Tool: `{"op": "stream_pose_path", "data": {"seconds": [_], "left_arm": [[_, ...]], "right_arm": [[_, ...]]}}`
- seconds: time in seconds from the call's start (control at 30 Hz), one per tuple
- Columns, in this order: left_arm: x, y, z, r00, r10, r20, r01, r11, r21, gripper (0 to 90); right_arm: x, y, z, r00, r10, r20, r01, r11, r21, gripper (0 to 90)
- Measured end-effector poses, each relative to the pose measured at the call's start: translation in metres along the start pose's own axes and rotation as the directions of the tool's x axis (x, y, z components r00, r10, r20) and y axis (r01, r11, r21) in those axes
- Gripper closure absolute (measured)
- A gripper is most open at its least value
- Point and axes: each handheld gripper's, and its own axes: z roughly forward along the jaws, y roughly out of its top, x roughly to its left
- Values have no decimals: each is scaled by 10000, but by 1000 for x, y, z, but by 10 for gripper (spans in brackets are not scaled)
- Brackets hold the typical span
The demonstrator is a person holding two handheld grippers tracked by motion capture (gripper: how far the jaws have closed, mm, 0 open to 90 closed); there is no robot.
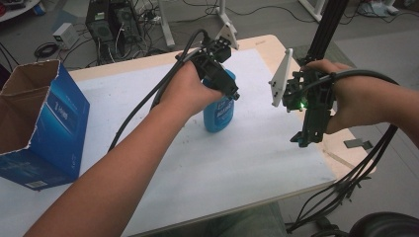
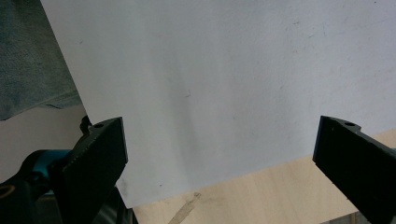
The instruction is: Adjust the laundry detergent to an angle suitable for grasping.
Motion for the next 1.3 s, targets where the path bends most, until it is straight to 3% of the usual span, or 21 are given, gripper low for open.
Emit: {"op": "stream_pose_path", "data": {"seconds": [0.43, 0.47, 0.7, 0.97, 1.17, 1.3], "left_arm": [[1, 0, 0, 10000, -42, -58, 42, 10000, 39, 277], [2, 0, 0, 10000, -33, -4, 33, 10000, 28, 321], [2, 0, 0, 9997, -69, 252, 69, 10000, 7, 372], [3, -1, -1, 9991, -366, 213, 366, 9993, 22, 390], [0, -2, -4, 9997, -114, 197, 112, 9998, 142, 390], [-4, -2, -14, 9995, 93, 313, -90, 9999, -95, 390]], "right_arm": [[1, 4, 0, 10000, -73, 5, 73, 10000, 40, 21], [0, 4, 0, 10000, -89, 10, 89, 9999, 56, 21], [0, 5, 1, 9999, -103, 3, 103, 9999, 73, 21], [0, 6, 1, 9999, -123, 5, 123, 9999, 86, 21], [0, 7, 2, 9998, -160, 79, 159, 9998, 108, 21], [0, 10, 0, 9998, -198, 94, 197, 9998, 92, 21]]}}
